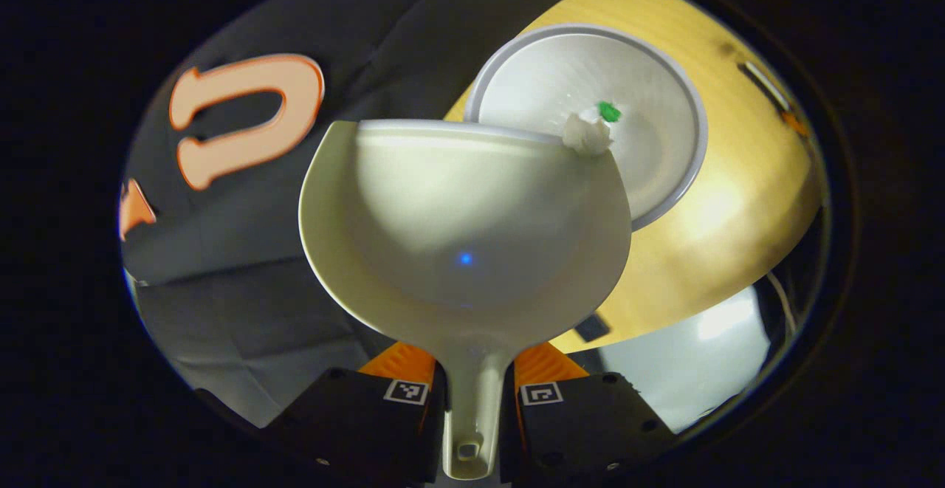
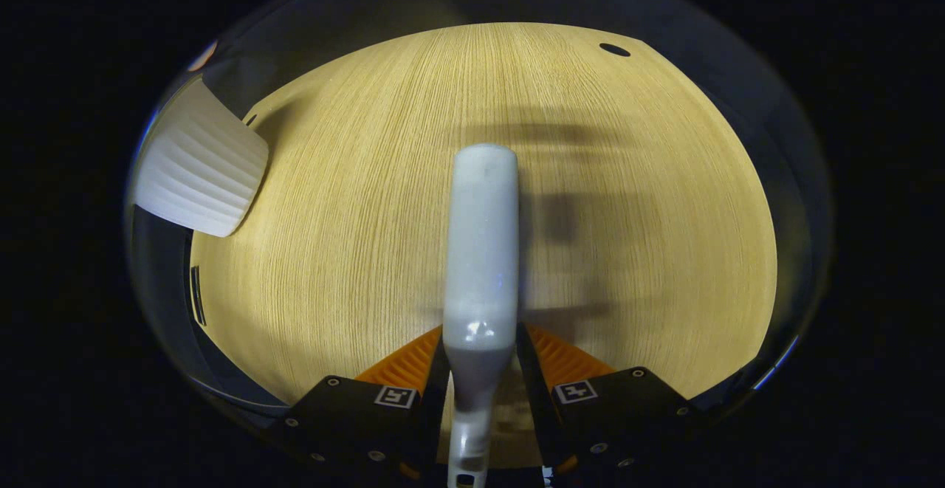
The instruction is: Pick up the small broom and dustpan from the desktop, sweep the trash into the dustpan with the broom, and then empty the trash into the garbage bin.
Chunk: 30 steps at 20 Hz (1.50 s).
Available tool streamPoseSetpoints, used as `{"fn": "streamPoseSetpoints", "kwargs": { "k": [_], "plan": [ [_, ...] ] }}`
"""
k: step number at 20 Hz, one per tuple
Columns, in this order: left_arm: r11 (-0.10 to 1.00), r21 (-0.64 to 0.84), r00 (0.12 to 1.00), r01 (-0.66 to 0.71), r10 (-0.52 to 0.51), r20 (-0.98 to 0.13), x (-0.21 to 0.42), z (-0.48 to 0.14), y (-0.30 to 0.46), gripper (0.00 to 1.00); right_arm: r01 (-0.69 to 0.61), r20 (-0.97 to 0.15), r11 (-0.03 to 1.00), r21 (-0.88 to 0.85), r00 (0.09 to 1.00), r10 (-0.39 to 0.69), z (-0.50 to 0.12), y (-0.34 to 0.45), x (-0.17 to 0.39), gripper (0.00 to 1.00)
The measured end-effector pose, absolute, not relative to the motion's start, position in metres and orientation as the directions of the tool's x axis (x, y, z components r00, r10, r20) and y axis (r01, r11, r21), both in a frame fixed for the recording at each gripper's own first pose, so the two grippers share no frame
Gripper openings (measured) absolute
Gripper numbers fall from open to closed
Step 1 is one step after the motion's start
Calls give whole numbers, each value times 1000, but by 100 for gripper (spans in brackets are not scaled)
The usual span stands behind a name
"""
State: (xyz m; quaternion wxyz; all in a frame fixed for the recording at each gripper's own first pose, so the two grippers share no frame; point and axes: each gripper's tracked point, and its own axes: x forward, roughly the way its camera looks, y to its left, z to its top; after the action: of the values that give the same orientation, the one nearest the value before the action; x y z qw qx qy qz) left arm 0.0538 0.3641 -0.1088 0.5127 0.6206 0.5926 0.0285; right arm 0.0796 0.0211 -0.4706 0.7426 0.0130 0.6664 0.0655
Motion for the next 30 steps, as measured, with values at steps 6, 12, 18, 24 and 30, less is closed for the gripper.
{"fn": "streamPoseSetpoints", "kwargs": {
  "k": [6,12,18,24,30],
  "plan": [
    [447,667,276,596,666,-693,7,-157,374,31,-76,-984,988,132,107,140,-463,26,79,59],
    [814,461,362,353,336,-870,-31,-218,287,31,-101,-977,981,165,123,177,-456,28,81,72],
    [932,119,325,343,1,-946,-54,-273,173,31,-140,-969,974,177,148,197,-442,32,83,76],
    [971,-63,221,229,-115,-968,-88,-351,130,31,-120,-963,976,179,181,199,-431,28,87,76],
    [978,-70,141,195,-99,-985,-108,-426,135,31,-97,-965,983,157,195,173,-430,18,89,75]
  ]
}}
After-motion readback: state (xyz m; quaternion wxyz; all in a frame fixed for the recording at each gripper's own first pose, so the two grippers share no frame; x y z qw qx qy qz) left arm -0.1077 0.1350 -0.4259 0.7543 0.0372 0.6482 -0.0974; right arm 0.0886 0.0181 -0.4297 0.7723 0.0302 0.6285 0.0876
